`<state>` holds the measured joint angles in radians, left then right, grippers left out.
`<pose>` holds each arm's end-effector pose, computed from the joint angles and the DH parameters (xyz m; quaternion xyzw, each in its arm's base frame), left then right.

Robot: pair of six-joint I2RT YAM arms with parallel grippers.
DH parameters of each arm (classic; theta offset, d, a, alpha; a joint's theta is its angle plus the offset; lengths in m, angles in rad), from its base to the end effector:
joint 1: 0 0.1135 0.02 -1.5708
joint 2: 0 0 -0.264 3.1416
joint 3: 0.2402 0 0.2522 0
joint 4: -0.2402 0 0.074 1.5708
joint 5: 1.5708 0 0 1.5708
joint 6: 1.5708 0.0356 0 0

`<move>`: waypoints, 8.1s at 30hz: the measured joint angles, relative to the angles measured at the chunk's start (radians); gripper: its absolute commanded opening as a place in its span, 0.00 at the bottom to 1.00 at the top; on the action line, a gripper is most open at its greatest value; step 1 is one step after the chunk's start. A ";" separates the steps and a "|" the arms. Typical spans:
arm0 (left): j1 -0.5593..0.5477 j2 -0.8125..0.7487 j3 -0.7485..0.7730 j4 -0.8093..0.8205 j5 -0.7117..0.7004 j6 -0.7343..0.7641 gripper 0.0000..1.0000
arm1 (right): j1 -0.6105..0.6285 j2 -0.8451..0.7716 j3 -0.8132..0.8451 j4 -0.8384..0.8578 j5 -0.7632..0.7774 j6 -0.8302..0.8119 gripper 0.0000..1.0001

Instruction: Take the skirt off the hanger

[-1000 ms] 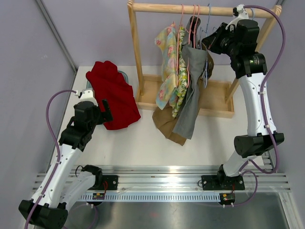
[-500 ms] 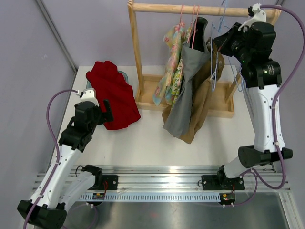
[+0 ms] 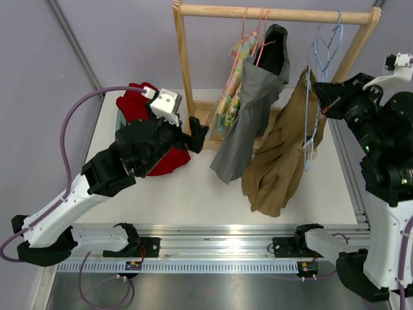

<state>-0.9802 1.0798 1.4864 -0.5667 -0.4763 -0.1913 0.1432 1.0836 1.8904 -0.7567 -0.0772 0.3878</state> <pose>0.1255 -0.1579 0.4815 0.1432 0.7418 -0.1986 0.6243 0.1302 0.0215 0.5707 0.0563 0.6869 0.2156 0.6917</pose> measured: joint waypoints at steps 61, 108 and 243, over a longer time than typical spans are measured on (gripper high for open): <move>-0.805 0.586 0.352 0.232 0.220 0.153 0.00 | 0.002 -0.350 -0.361 0.114 0.104 0.072 0.00; 0.531 0.266 0.440 0.132 -0.115 0.435 0.00 | 0.031 -0.550 -0.187 -0.009 -0.666 0.098 0.00; 0.670 -0.270 -0.682 -0.059 0.259 -0.112 0.99 | 0.066 0.733 0.341 0.240 -0.096 -0.047 0.04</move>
<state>-0.3099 0.8093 0.8047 -0.6258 -0.2169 -0.3035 0.2089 1.8168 2.2314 -0.5163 -0.1730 0.3412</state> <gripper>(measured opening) 0.987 0.085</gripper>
